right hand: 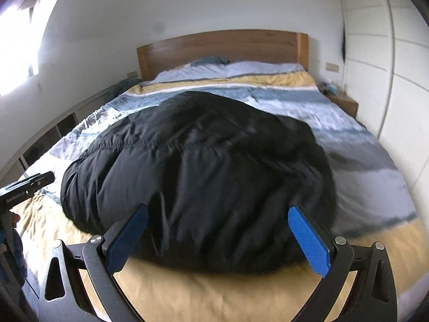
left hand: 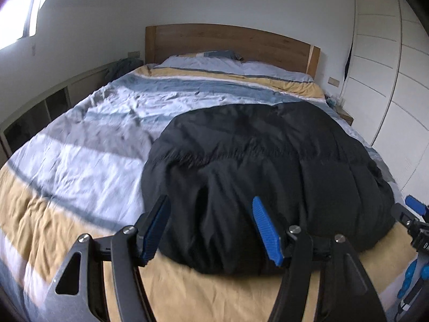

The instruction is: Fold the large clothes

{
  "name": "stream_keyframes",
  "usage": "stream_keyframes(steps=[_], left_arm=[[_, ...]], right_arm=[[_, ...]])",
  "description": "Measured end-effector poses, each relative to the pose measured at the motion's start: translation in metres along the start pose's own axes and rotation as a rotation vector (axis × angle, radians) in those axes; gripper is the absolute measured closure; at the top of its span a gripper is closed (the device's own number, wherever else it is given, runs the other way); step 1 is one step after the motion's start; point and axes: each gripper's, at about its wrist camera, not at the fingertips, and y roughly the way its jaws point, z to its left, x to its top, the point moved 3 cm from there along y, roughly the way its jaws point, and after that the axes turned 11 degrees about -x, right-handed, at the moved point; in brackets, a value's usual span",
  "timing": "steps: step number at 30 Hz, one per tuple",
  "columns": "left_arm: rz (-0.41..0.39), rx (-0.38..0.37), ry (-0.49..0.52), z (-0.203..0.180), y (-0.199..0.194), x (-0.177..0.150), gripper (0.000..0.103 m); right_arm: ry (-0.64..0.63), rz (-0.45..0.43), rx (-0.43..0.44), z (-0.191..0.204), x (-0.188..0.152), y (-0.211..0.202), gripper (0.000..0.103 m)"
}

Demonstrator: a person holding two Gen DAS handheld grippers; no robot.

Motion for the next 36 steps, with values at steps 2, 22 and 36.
stream_keyframes(steps=[2, 22, 36], left_arm=[[-0.008, 0.001, 0.023, -0.006, 0.021, 0.014, 0.041], [0.126, -0.03, -0.008, 0.004, 0.182, 0.051, 0.027], [0.204, -0.127, -0.054, 0.002, 0.208, 0.098, 0.027]], right_arm=[[-0.022, -0.013, 0.004, 0.013, 0.012, 0.018, 0.0], [0.046, 0.08, -0.017, -0.025, 0.036, 0.139, 0.0], [0.066, 0.123, 0.099, -0.015, 0.084, 0.151, 0.0]])
